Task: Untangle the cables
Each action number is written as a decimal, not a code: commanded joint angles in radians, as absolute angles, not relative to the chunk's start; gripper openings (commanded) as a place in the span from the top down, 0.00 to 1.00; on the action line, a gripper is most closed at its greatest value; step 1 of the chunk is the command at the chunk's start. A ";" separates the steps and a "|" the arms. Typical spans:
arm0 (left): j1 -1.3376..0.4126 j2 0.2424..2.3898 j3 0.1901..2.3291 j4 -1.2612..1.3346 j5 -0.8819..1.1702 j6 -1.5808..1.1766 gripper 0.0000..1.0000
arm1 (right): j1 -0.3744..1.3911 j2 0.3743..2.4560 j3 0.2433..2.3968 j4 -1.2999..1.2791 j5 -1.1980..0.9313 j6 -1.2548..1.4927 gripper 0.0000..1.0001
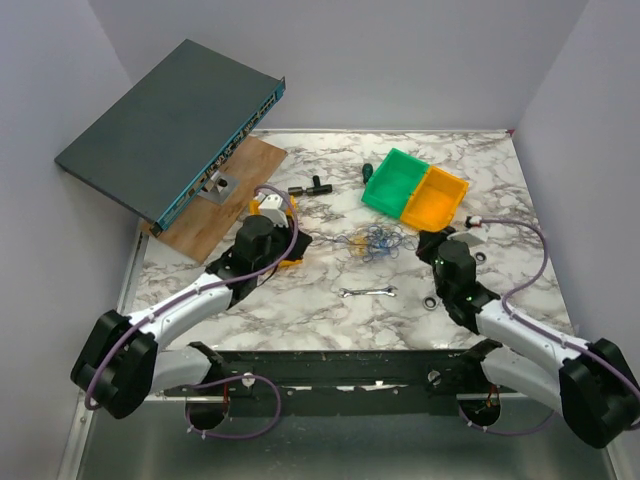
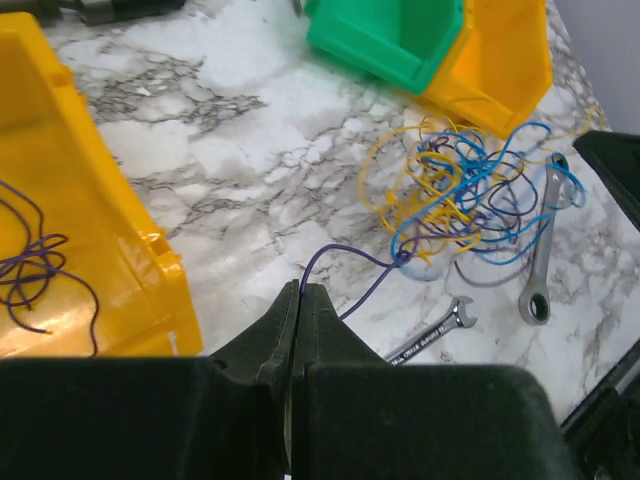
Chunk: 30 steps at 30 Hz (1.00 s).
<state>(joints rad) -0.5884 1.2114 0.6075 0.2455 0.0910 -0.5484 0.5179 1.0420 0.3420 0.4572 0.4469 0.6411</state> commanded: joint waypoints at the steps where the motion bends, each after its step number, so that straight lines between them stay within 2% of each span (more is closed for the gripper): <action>1: -0.578 1.121 0.548 0.281 -0.103 -0.573 1.00 | 0.517 0.928 0.276 0.286 0.938 0.829 0.99; 8: -0.577 1.011 0.484 0.252 -0.269 -0.606 1.00 | 0.516 0.849 0.294 0.019 1.148 1.087 0.99; 17: -0.579 0.874 0.432 0.232 -0.388 -0.598 1.00 | 0.517 0.919 0.355 0.006 1.121 1.019 0.99; 25: -0.575 0.589 0.370 0.047 -0.809 -0.702 1.00 | 0.517 0.914 0.387 -0.386 1.280 1.478 0.99; 28: -0.574 0.524 0.347 0.026 -0.874 -0.737 1.00 | 0.516 0.901 0.389 -0.395 1.272 1.479 0.99; 30: -0.575 0.500 0.328 0.077 -0.831 -0.692 1.00 | 0.517 0.899 0.389 -0.251 1.224 1.266 0.99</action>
